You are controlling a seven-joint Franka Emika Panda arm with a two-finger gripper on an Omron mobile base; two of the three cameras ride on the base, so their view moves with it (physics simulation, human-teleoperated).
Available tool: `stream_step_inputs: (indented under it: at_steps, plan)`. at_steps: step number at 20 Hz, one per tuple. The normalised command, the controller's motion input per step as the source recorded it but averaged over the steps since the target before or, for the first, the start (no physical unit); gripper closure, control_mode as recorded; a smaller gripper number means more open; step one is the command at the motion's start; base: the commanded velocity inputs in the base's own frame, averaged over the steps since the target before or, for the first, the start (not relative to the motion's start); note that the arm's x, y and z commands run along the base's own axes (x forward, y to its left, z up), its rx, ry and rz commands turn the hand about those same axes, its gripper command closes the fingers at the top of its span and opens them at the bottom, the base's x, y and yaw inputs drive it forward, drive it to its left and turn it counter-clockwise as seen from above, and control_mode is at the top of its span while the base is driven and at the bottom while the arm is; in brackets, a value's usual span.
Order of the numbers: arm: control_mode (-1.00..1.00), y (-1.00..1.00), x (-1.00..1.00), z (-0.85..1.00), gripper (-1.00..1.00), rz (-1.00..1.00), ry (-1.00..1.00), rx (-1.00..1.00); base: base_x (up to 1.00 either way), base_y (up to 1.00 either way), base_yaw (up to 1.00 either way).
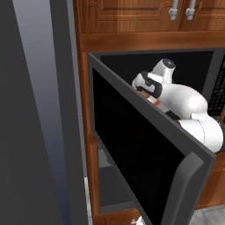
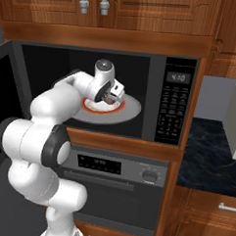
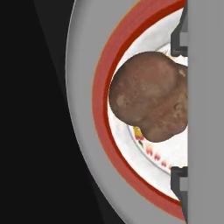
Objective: Retrieve the reheated potato from the microwave, then place the potato, cheese, and condiment on the cutting board.
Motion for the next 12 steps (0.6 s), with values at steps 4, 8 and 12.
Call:
stream_step_inputs:
  at_steps: [4, 8, 12]
  plan:
    - [-1.0, 0.0, 0.39, -0.17, -1.0, -0.02, -0.01, -0.06, 0.0, 0.0, 0.0]
    - [-1.0, 0.0, 0.3, -0.13, -1.0, -0.03, 0.0, -0.04, 0.0, 0.0, 0.0]
    - [-1.0, 0.0, 0.23, -0.21, 1.0, -0.02, 0.0, -0.01, 0.0, 0.0, 0.0]
